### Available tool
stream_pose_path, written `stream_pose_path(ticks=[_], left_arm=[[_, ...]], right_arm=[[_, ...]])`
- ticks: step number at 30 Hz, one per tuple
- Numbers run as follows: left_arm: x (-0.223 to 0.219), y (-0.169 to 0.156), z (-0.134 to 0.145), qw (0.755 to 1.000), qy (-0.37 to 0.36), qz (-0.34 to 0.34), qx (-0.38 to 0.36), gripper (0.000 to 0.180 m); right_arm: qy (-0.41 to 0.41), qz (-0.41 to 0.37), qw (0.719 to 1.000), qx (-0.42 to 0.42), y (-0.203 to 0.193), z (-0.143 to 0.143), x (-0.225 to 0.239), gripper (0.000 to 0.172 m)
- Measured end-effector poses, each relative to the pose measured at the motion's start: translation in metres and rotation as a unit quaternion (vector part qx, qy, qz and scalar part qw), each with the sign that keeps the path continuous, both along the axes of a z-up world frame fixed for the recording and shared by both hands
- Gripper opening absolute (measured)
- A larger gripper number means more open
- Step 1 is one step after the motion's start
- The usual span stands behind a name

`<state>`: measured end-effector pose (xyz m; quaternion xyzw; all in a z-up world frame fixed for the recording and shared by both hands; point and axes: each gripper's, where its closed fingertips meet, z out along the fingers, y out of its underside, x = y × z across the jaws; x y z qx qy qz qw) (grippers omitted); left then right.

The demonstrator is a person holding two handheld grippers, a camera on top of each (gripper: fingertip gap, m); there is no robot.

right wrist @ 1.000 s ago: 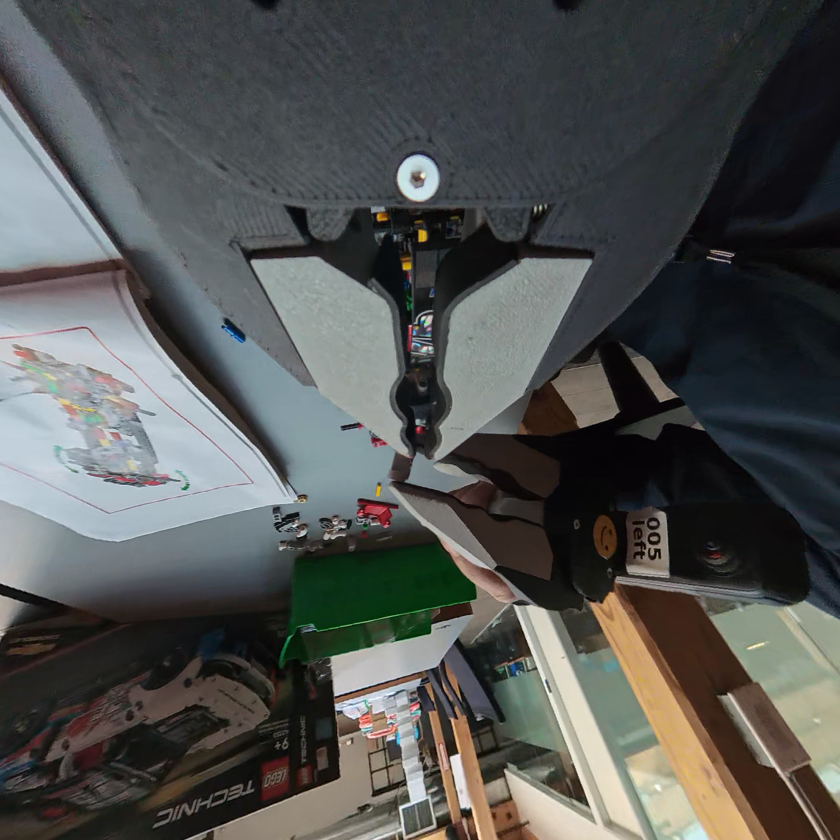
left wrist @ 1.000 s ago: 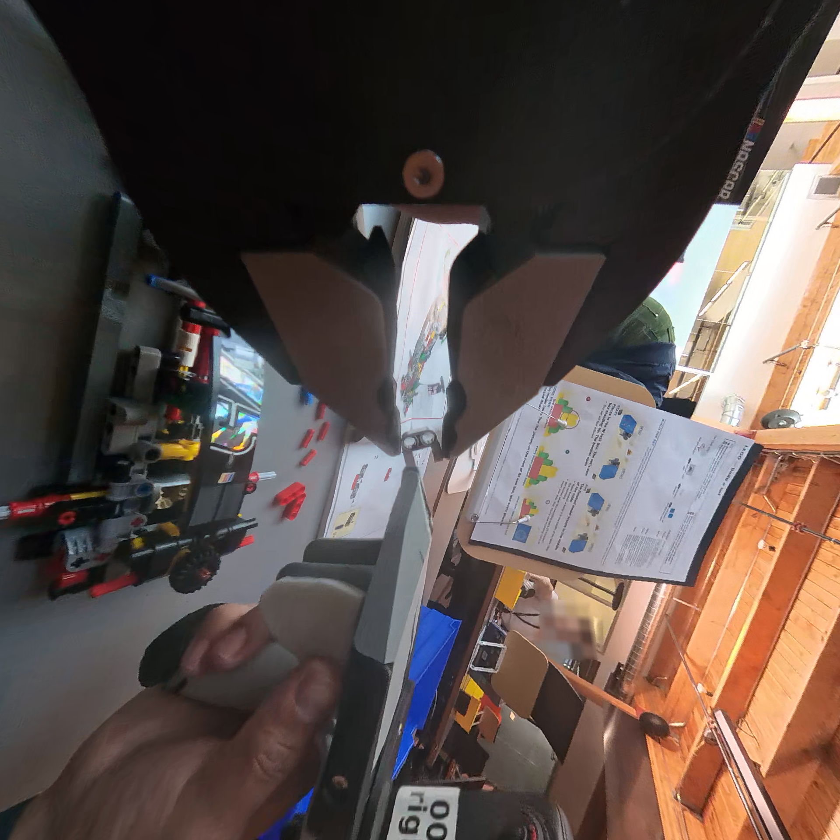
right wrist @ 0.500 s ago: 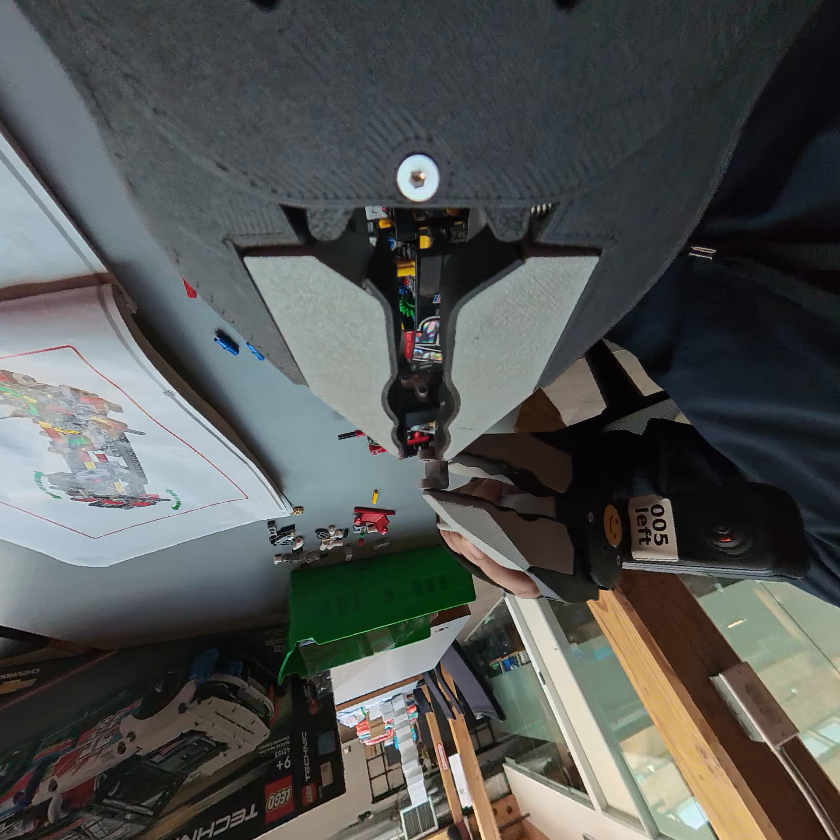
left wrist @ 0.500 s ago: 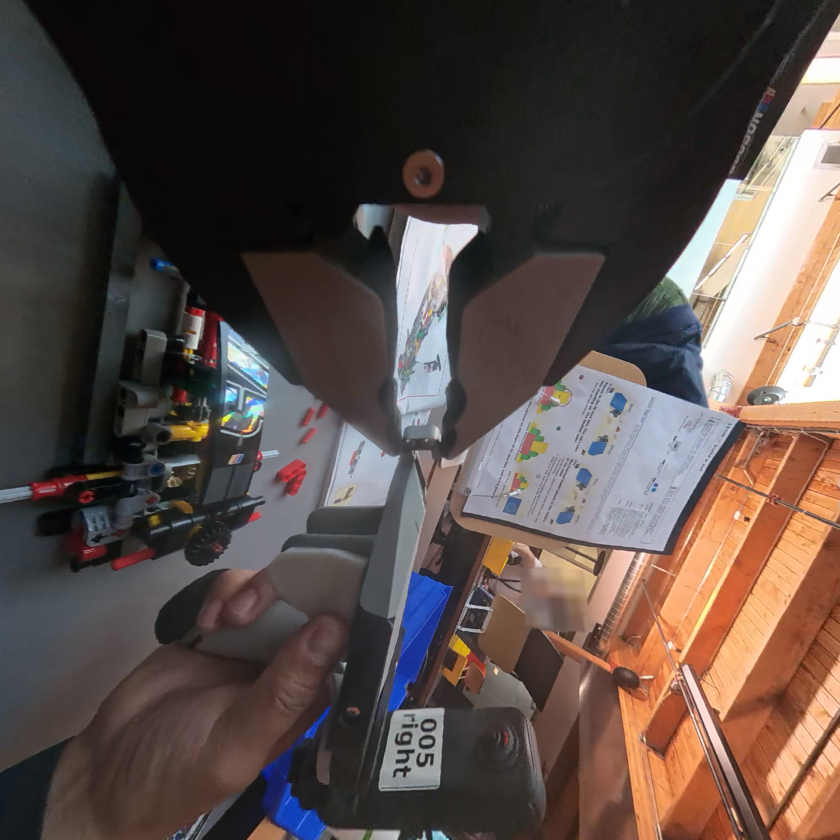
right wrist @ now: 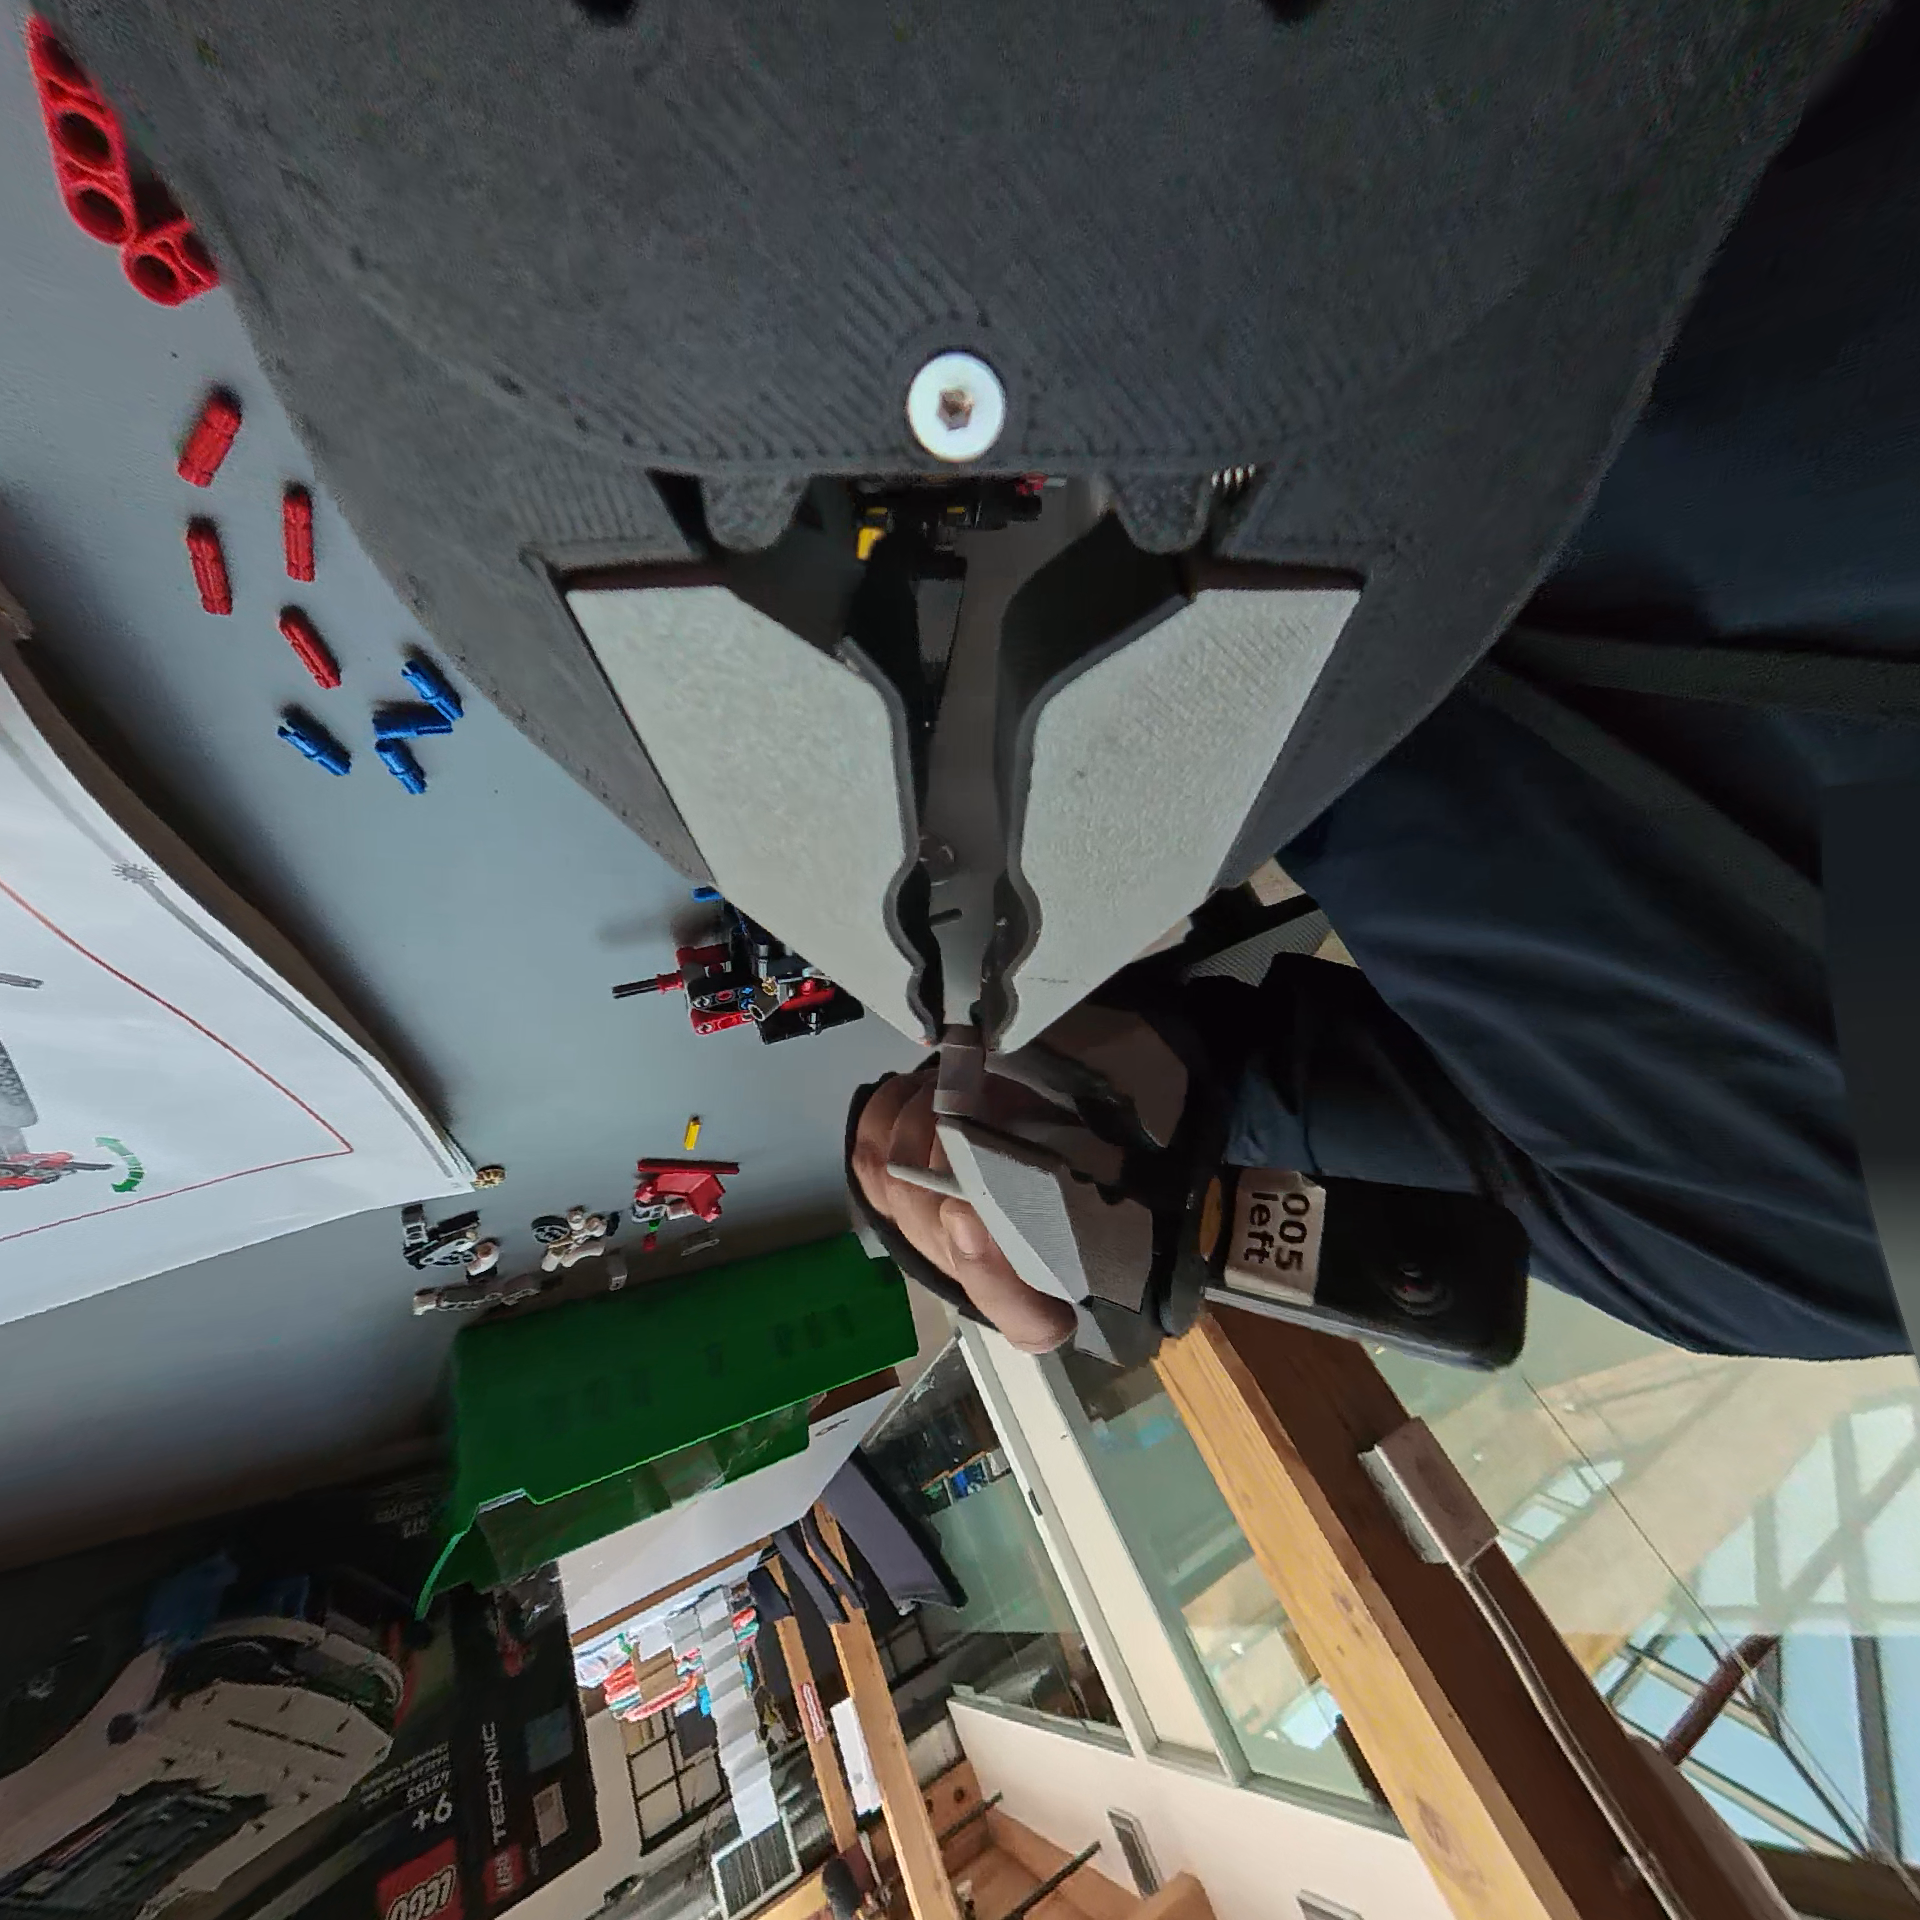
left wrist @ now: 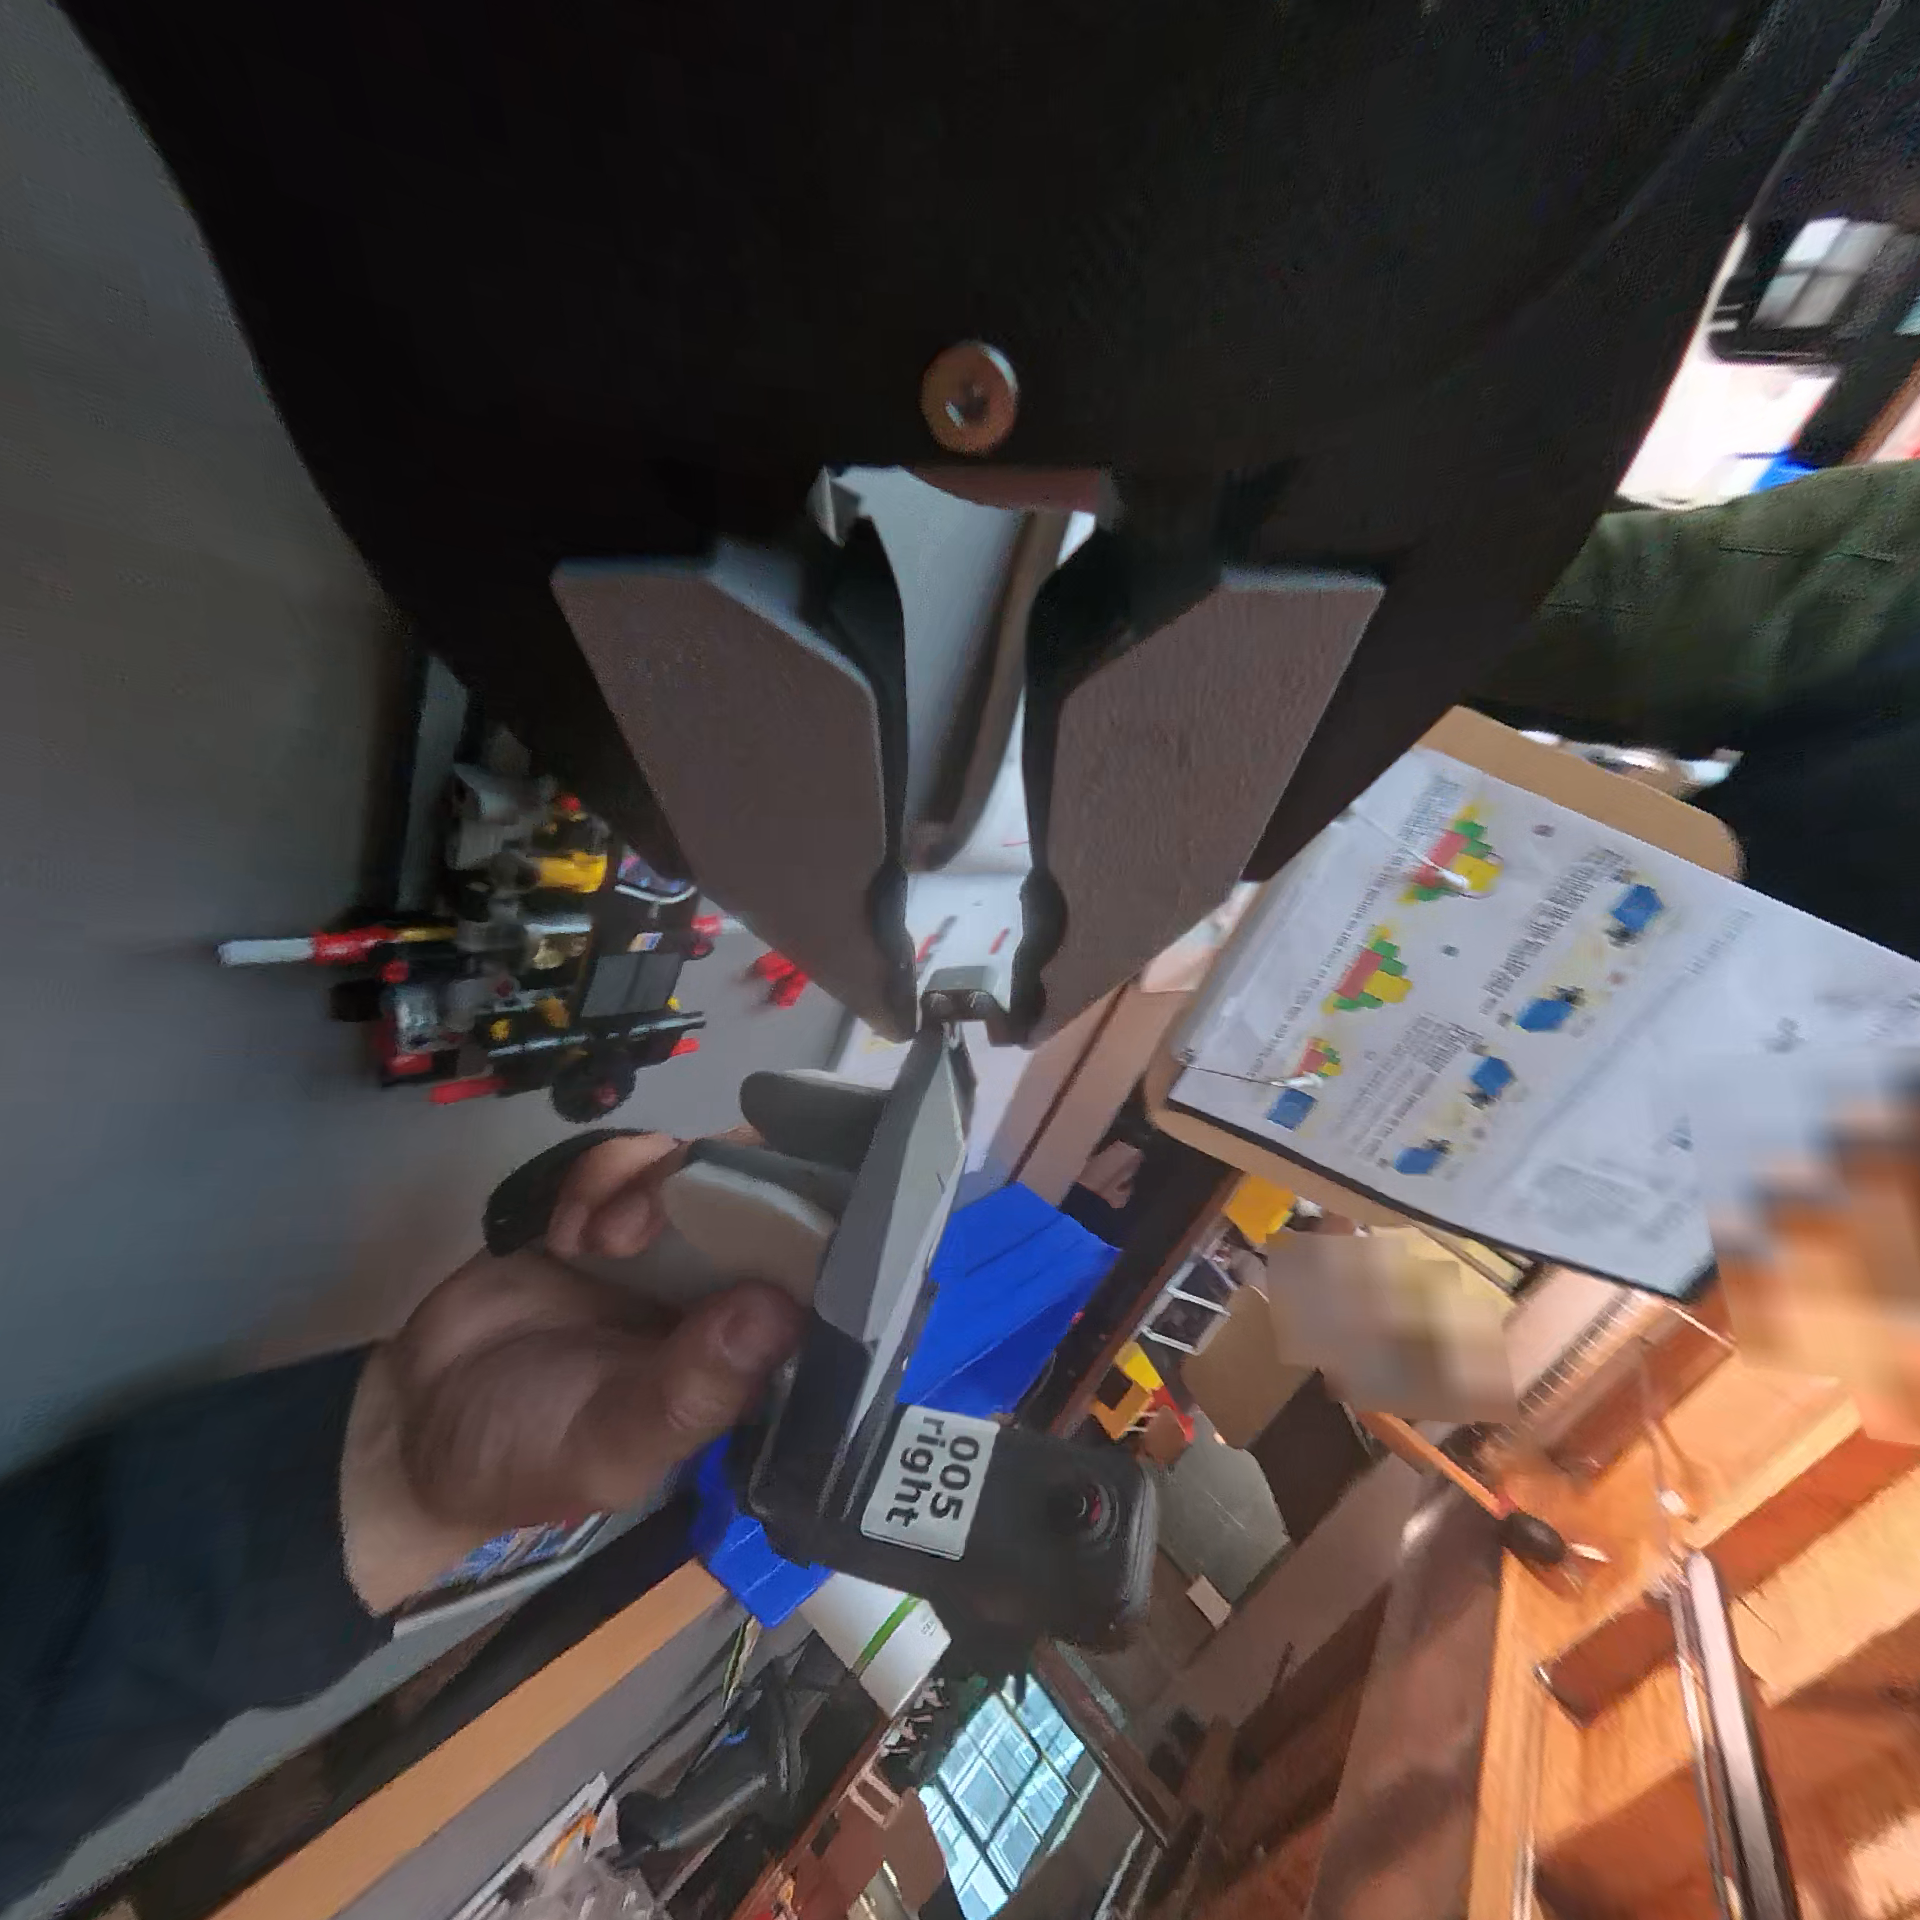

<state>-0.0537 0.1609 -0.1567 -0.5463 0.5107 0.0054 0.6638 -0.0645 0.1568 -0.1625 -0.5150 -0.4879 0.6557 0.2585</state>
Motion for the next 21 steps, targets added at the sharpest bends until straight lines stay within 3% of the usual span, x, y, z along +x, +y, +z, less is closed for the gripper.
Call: stream_pose_path(ticks=[4, 9, 14, 21], left_arm=[[-0.007, 0.005, 0.007, 0.993, -0.072, -0.013, -0.088, 0.020], [-0.043, 0.025, 0.010, 0.976, -0.117, 0.024, -0.180, 0.022], [-0.082, 0.044, -0.006, 0.960, -0.115, 0.092, -0.240, 0.022], [-0.096, 0.048, -0.011, 0.952, -0.111, 0.112, -0.262, 0.022]], right_arm=[[-0.053, -0.087, 0.994, 0.051, 0.033, -0.018, 0.003, 0.004], [-0.199, -0.196, 0.941, 0.191, 0.090, -0.063, 0.034, 0.004], [-0.270, -0.164, 0.925, 0.209, 0.089, -0.092, 0.039, 0.004], [-0.340, -0.142, 0.891, 0.265, 0.086, -0.126, 0.040, 0.004]])
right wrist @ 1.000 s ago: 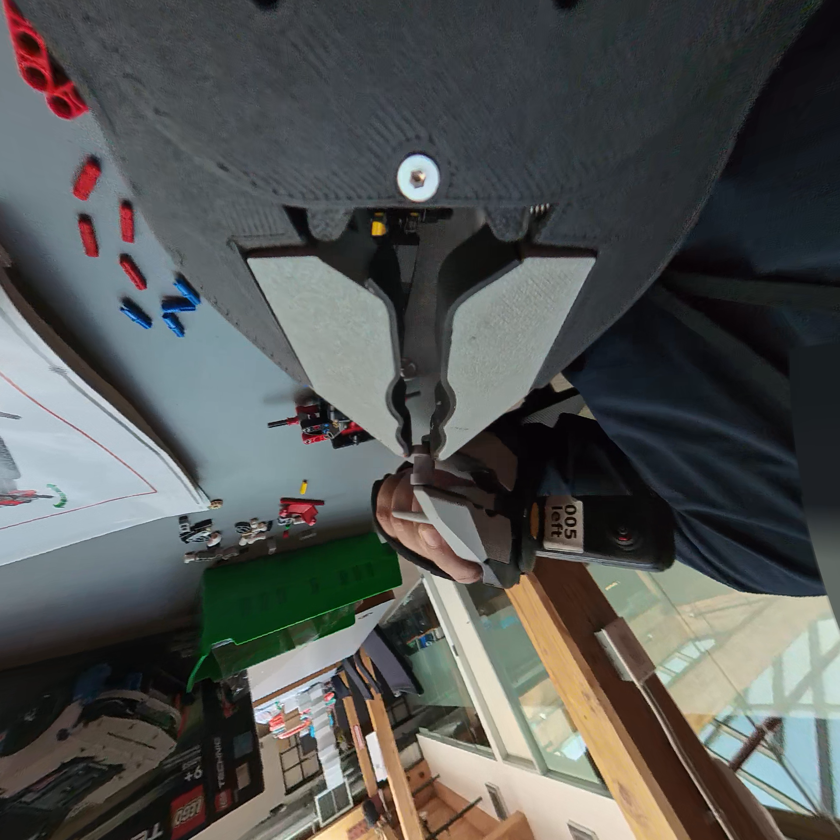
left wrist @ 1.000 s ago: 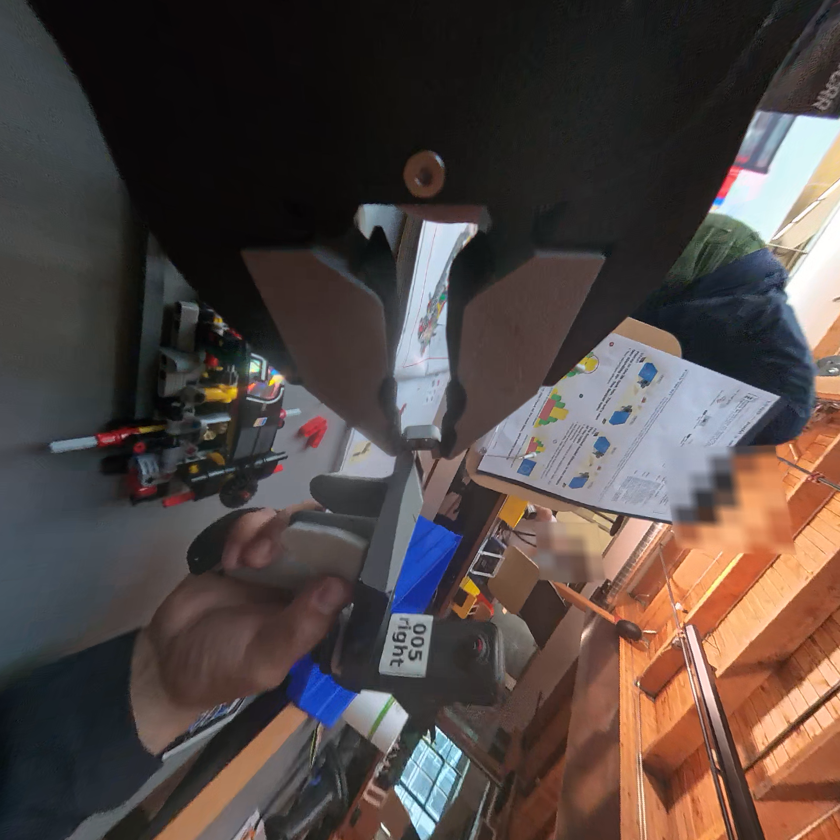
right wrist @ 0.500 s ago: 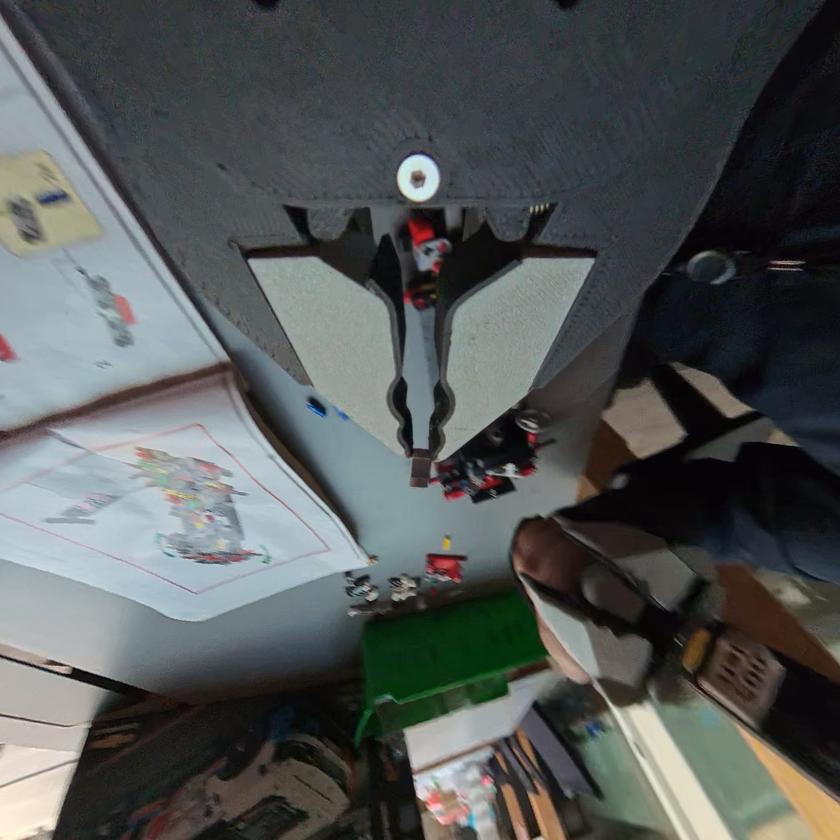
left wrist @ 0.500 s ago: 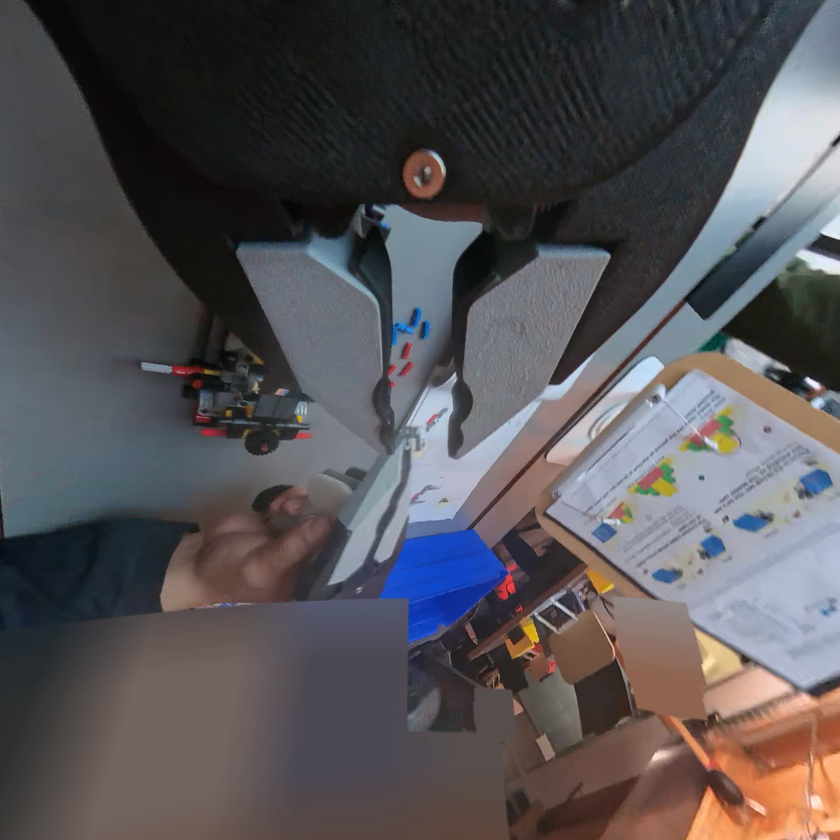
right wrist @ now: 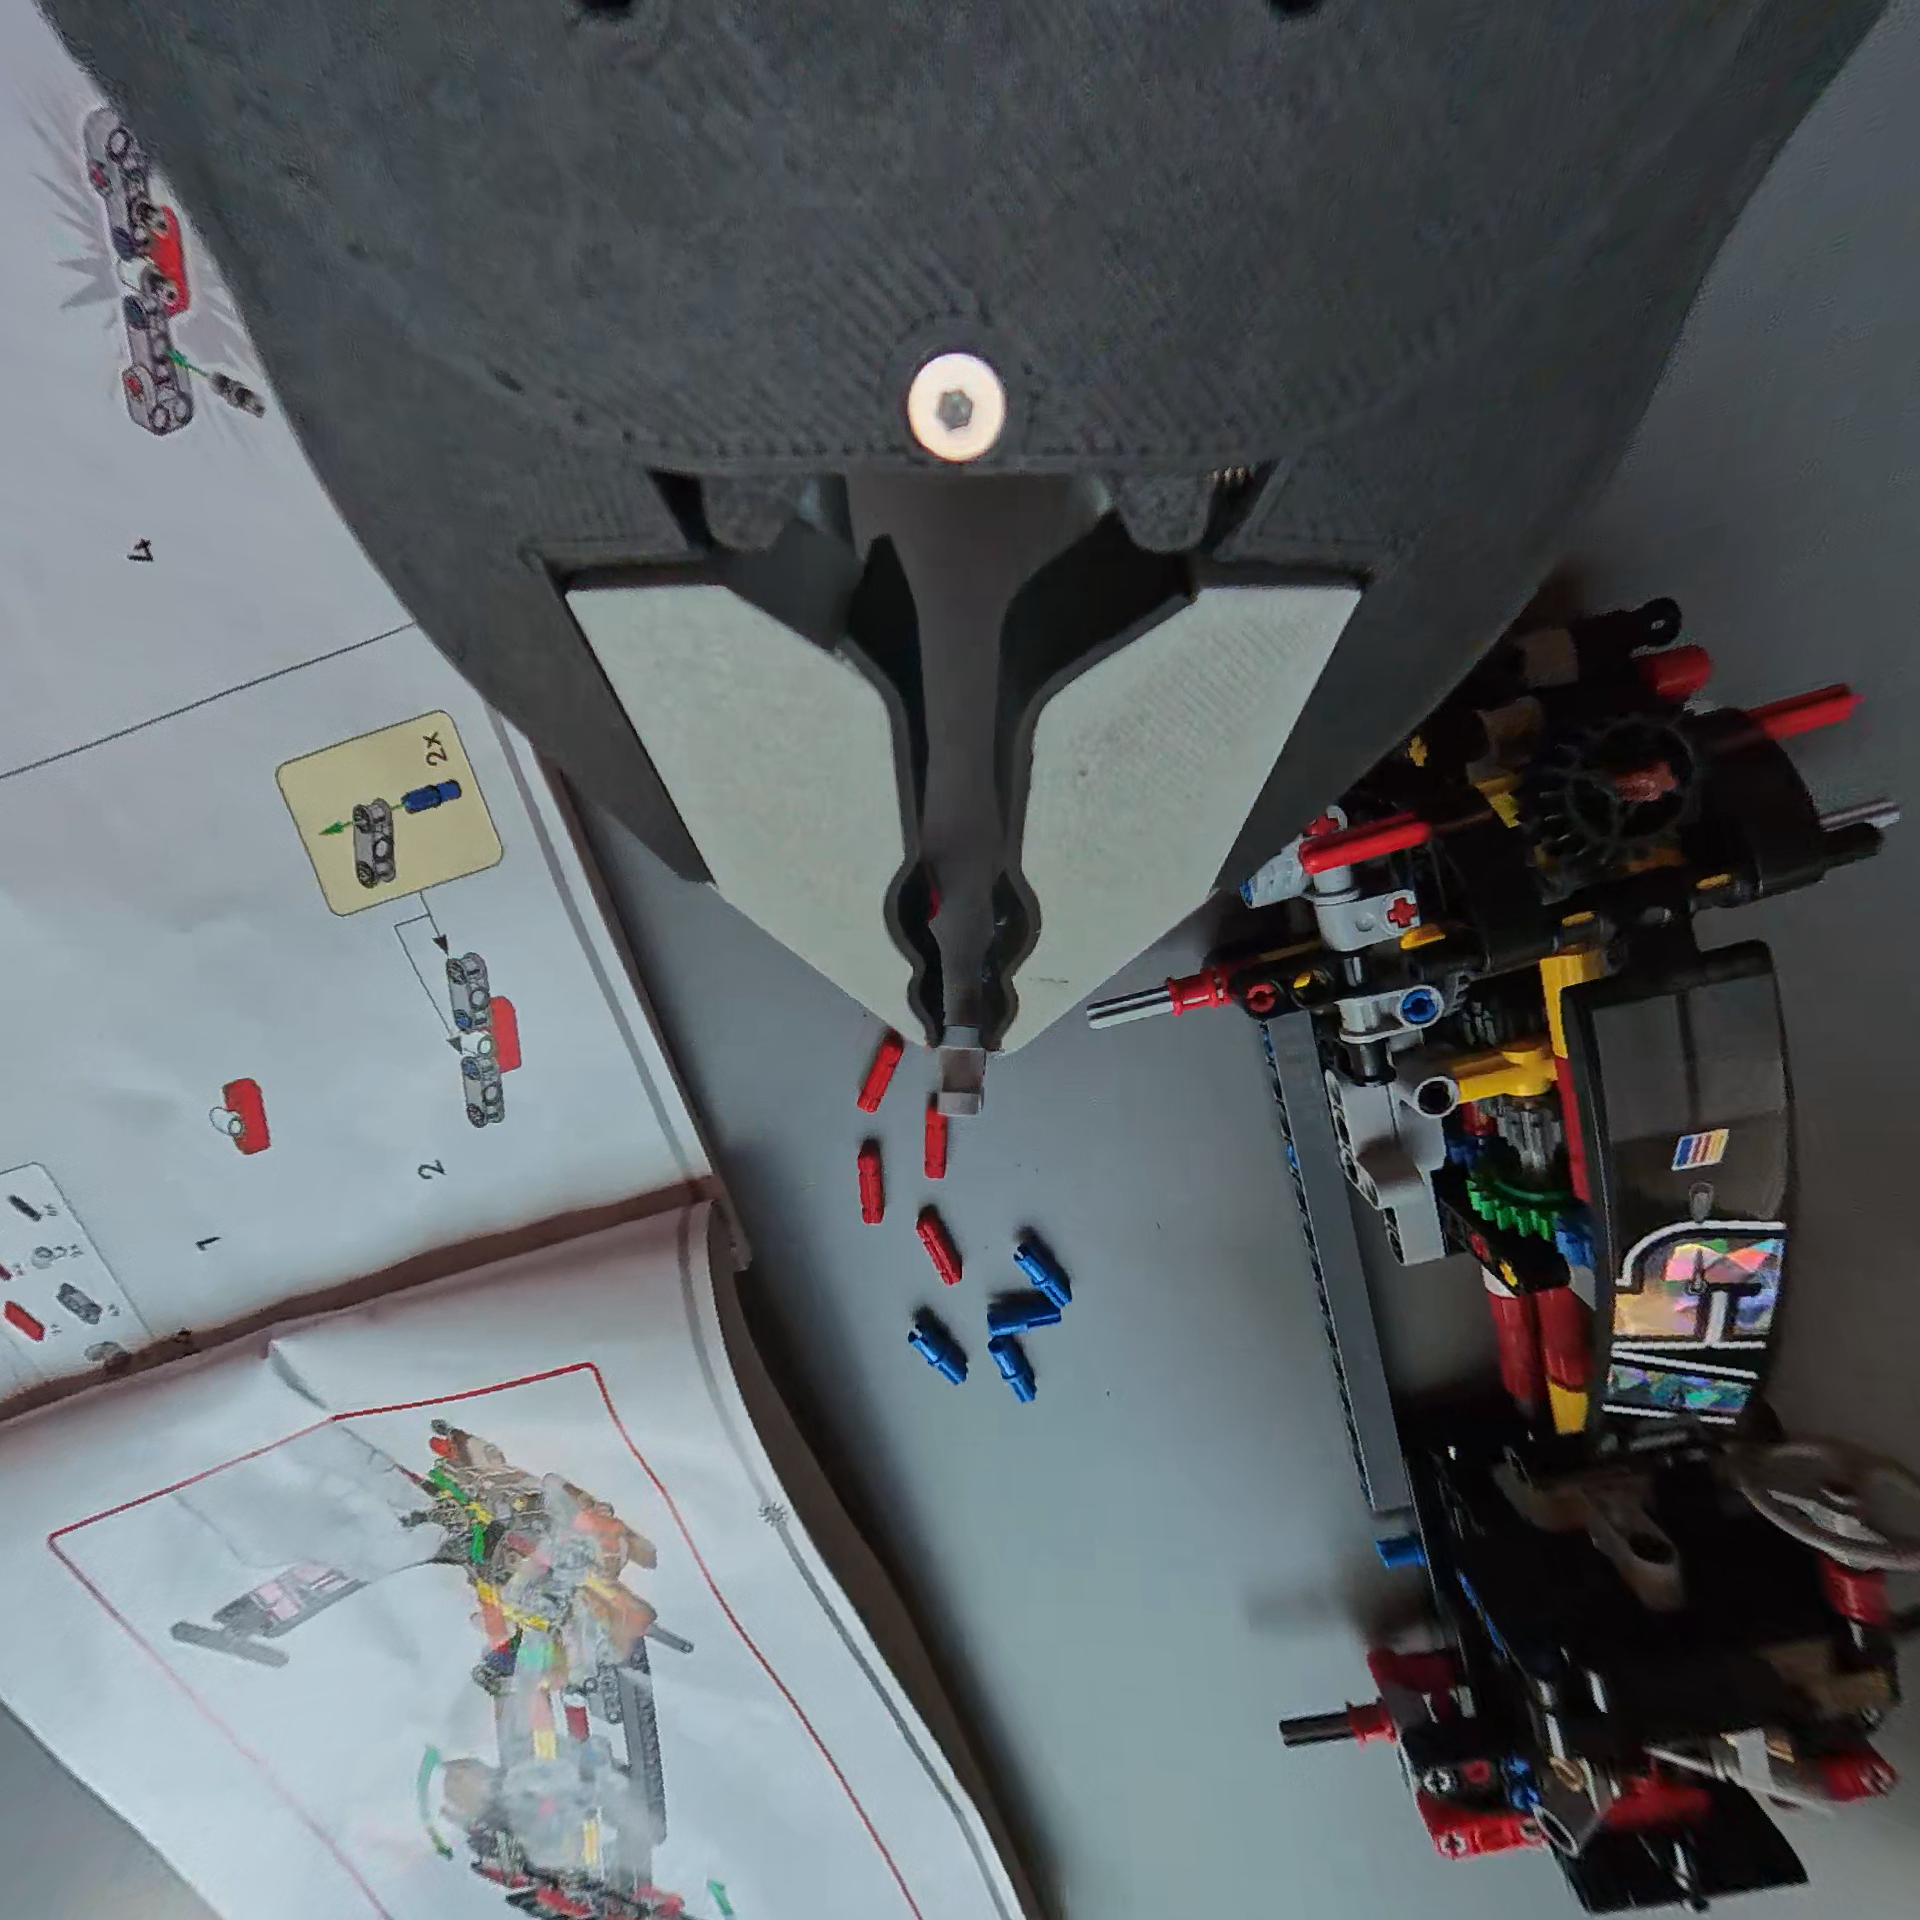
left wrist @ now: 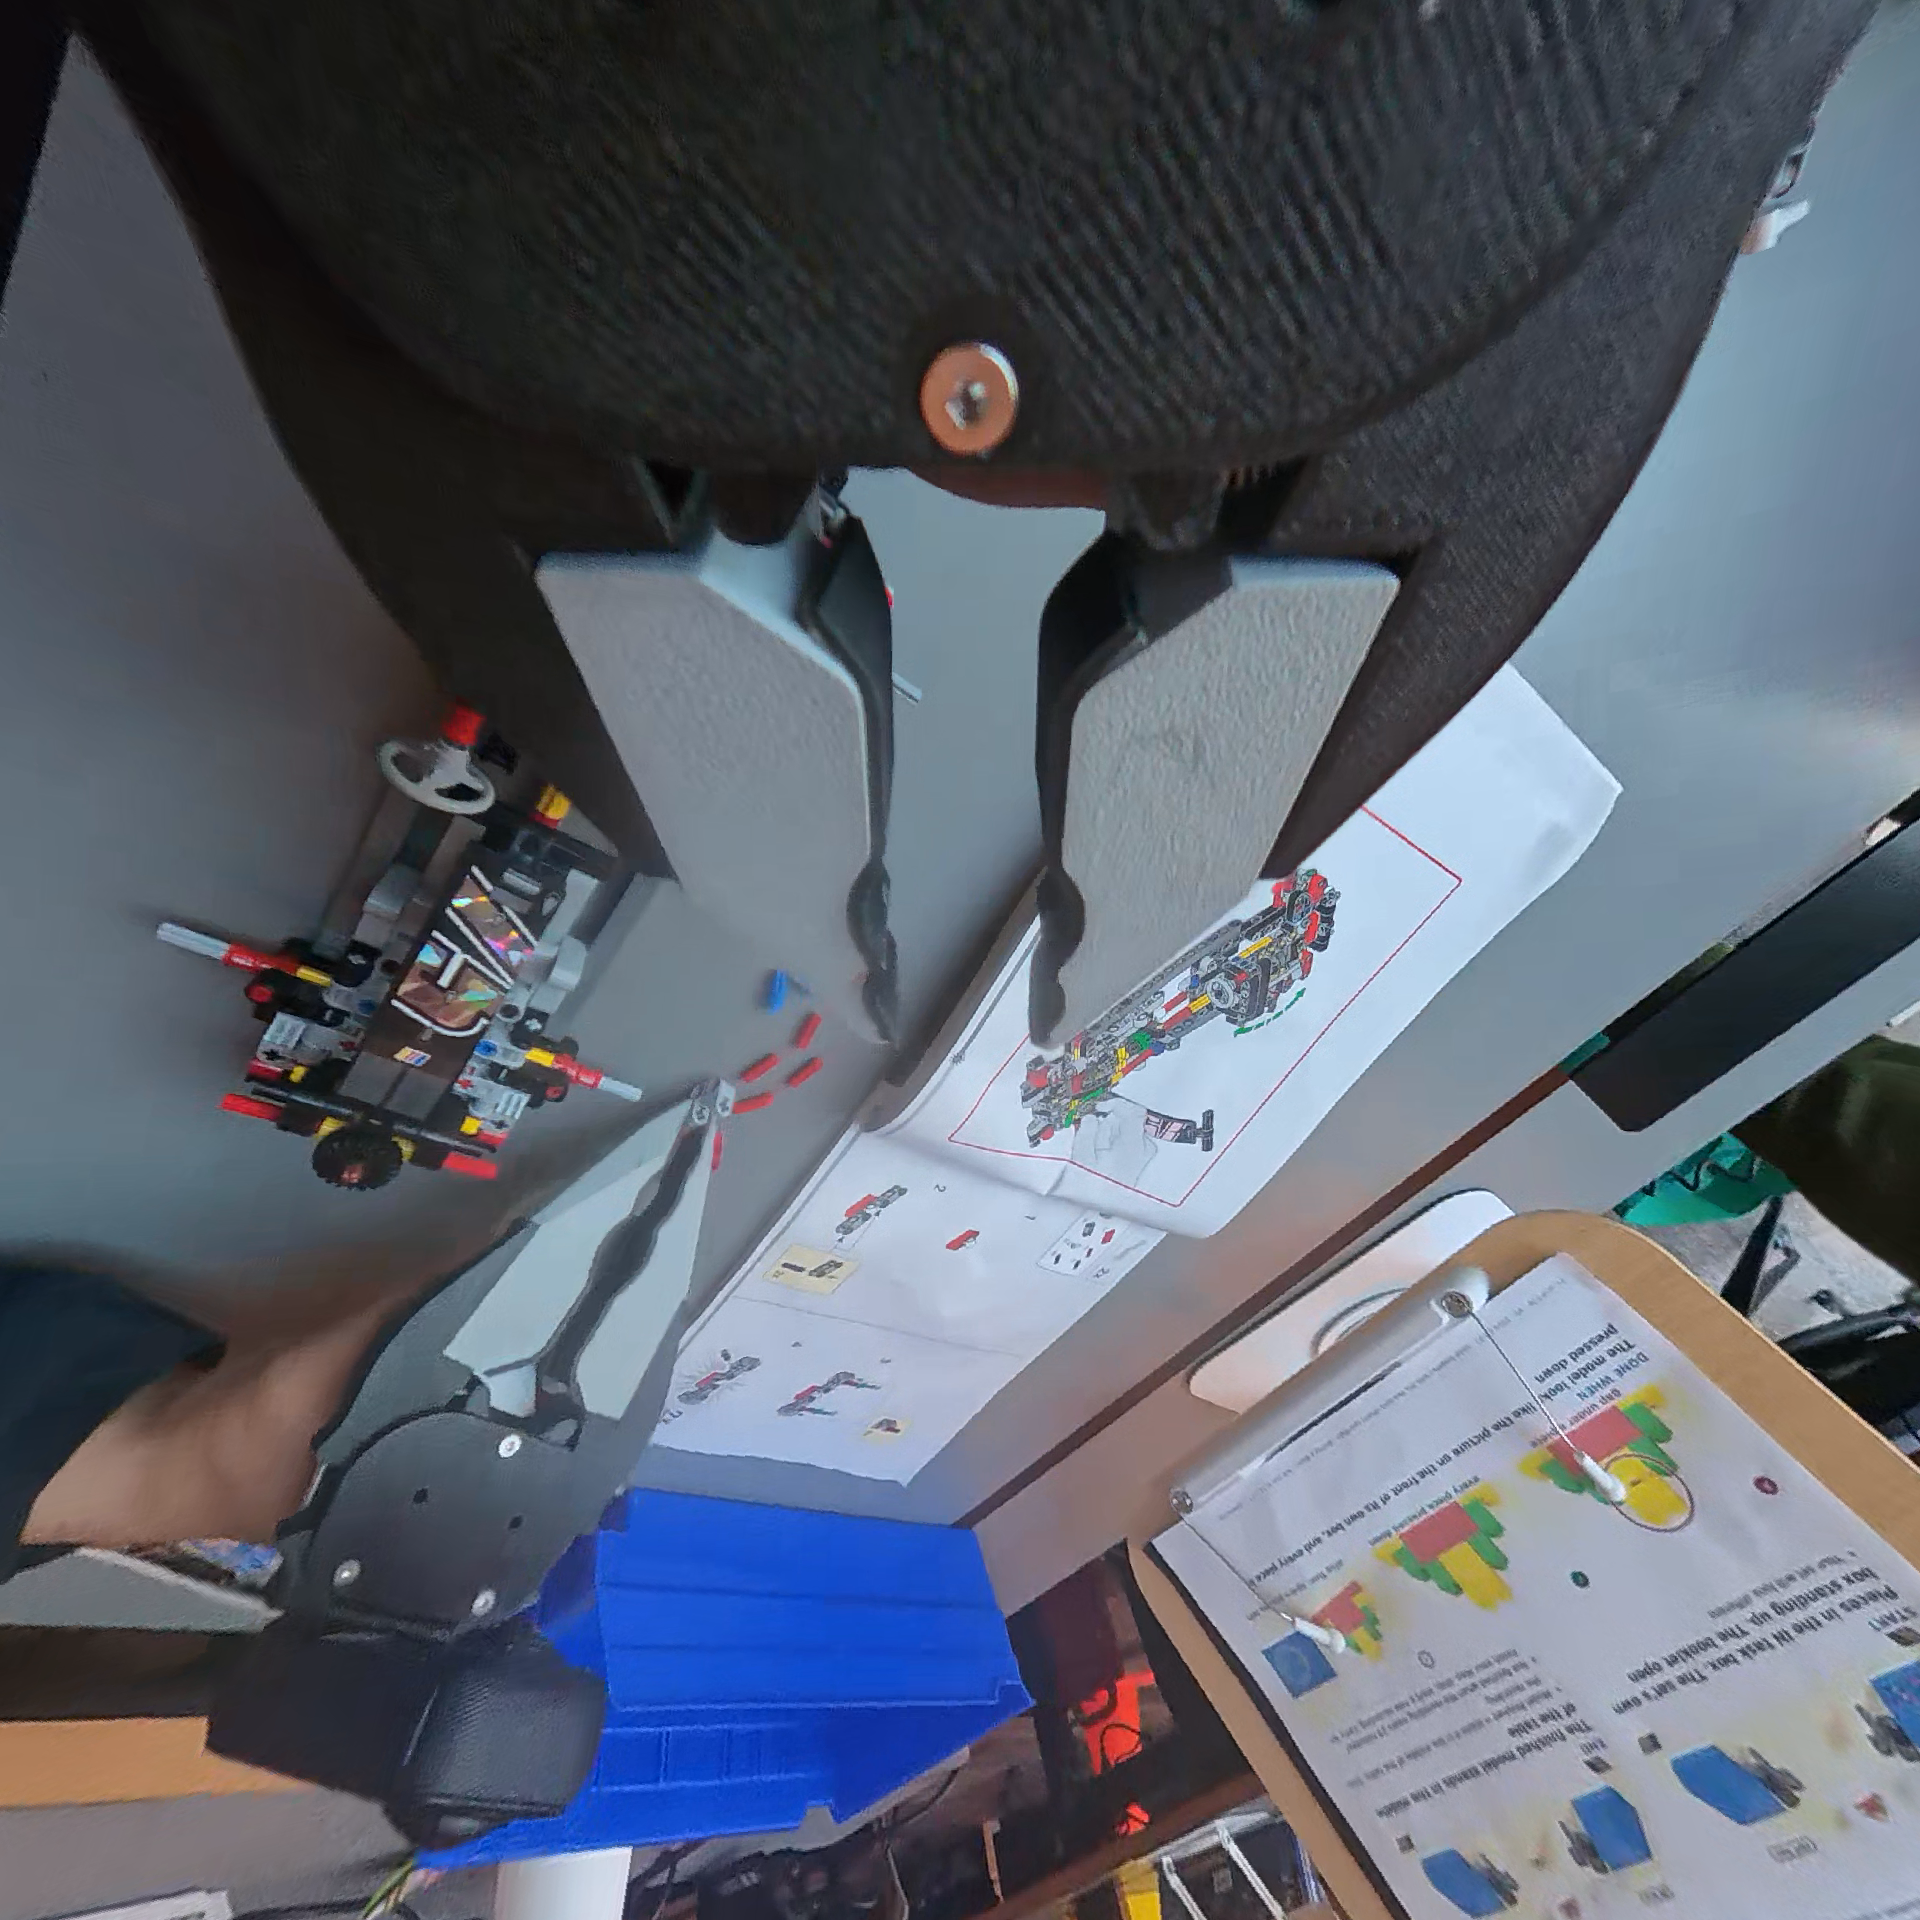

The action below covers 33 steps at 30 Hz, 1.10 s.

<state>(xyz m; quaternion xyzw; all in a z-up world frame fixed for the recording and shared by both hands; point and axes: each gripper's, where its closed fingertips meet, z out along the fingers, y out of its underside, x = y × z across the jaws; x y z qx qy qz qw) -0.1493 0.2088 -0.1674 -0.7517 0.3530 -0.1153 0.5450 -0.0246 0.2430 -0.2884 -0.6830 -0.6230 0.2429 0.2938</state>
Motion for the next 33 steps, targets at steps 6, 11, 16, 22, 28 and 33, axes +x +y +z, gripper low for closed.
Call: stream_pose_path(ticks=[6, 11, 16, 22, 28, 33], left_arm=[[-0.011, 0.004, -0.007, 1.000, 0.017, 0.014, -0.020, 0.026], [-0.030, 0.009, 0.006, 0.999, -0.011, 0.041, -0.016, 0.027], [-0.040, 0.010, 0.012, 0.998, -0.013, 0.053, -0.013, 0.027], [-0.063, 0.014, 0.015, 0.996, 0.000, 0.090, -0.013, 0.025], [-0.086, 0.021, 0.004, 0.991, 0.003, 0.131, -0.040, 0.024], [-0.111, 0.025, 0.013, 0.985, 0.018, 0.171, -0.015, 0.020]], right_arm=[[0.001, -0.001, 1.000, 0.005, 0.001, -0.002, -0.001, 0.007], [0.037, -0.004, 0.999, -0.001, 0.002, 0.013, -0.002, 0.008], [0.050, -0.014, 0.999, -0.010, 0.007, 0.017, 0.001, 0.009], [0.069, -0.021, 0.997, -0.009, 0.010, 0.022, 0.000, 0.007], [0.146, -0.083, 0.986, -0.008, 0.034, 0.041, 0.001, 0.014], [0.188, -0.111, 0.976, -0.023, 0.047, 0.050, 0.007, 0.014]])
